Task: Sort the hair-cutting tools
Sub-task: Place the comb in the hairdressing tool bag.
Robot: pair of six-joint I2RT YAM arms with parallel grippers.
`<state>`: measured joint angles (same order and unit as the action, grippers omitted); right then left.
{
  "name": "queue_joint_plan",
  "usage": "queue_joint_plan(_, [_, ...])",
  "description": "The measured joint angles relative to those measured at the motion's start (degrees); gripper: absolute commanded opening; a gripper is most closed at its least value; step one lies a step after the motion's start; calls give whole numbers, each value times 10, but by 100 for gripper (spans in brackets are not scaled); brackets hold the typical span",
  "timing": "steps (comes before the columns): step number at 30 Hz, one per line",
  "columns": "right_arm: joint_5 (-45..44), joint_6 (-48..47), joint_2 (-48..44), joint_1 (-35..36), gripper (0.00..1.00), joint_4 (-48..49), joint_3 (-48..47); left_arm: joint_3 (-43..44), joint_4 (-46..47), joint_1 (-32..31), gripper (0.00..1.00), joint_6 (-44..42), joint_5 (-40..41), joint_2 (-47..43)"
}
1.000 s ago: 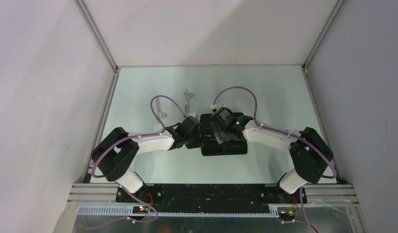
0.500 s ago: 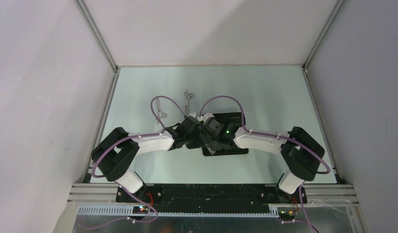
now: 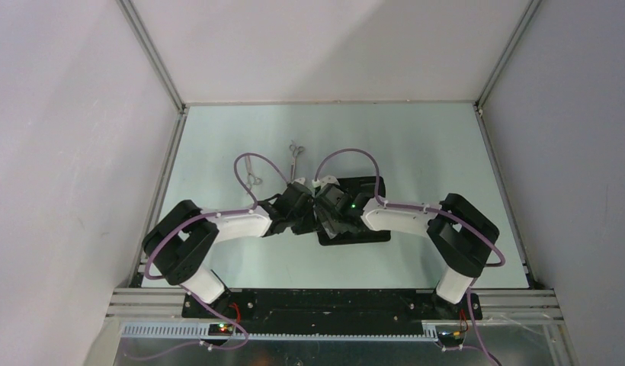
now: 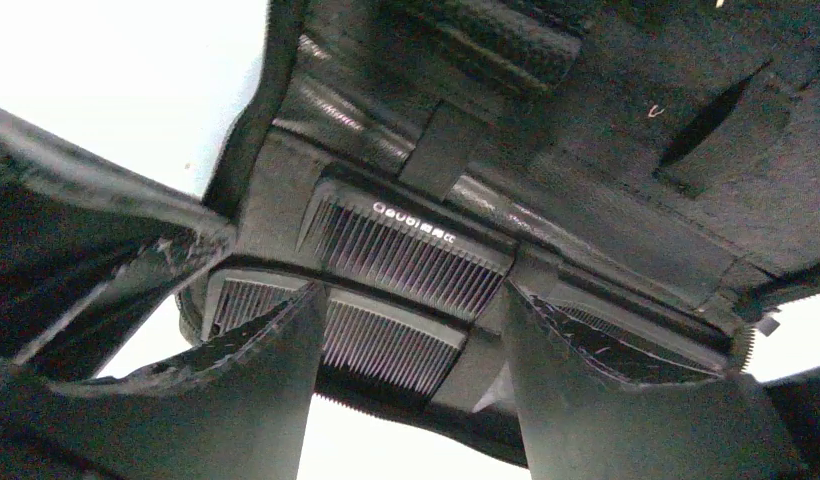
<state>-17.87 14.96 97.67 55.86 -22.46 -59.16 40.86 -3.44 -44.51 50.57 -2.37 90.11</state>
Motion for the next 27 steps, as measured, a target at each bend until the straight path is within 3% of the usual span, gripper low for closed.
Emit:
queue_joint_plan(17, [13,3,-48,-22,65,37,59,-53,76,14,0,26,-42,-17])
queue_joint_plan(27, [195,76,-141,-78,29,126,109,-55,80,14,0,31,-51,-17])
